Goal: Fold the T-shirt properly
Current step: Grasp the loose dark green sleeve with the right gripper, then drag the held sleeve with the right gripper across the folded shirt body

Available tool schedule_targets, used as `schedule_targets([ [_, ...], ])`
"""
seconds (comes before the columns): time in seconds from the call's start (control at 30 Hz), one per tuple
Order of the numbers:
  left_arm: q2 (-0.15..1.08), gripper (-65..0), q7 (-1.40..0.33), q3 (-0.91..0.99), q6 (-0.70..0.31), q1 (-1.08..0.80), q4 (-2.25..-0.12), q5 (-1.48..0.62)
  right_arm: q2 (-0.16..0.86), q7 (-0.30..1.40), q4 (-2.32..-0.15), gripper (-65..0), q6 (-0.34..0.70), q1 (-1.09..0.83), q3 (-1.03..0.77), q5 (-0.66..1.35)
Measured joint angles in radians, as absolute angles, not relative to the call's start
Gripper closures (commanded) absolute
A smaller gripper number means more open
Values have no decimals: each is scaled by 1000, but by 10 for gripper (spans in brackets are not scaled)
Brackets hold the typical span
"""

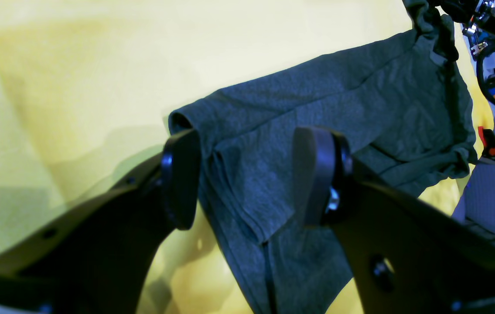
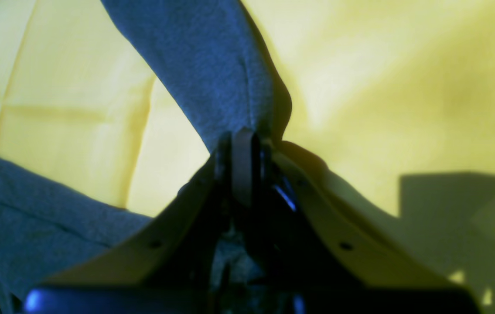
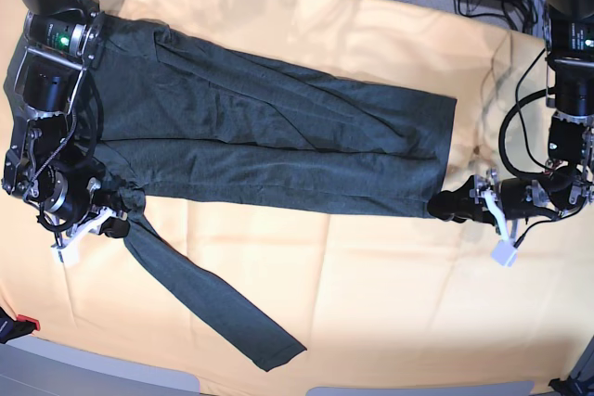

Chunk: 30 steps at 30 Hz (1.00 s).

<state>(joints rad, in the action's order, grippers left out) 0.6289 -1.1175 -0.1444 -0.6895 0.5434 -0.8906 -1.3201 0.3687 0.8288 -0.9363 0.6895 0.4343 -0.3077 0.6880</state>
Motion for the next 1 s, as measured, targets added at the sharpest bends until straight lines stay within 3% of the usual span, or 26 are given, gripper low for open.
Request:
schedule_targets([
  [0.27, 629, -347, -1118, -144, -690, 543, -891, -1323, 372, 946, -1157, 0, 690, 360, -304, 828],
  [0.7, 630, -346, -1118, -144, -691, 543, -894, -1322, 474, 1019, -1726, 0, 693, -2, -299, 986],
  [1.0, 630, -346, -1118, -144, -690, 543, -894, -1322, 533, 1119, -1925, 0, 693, -178, -299, 1007],
])
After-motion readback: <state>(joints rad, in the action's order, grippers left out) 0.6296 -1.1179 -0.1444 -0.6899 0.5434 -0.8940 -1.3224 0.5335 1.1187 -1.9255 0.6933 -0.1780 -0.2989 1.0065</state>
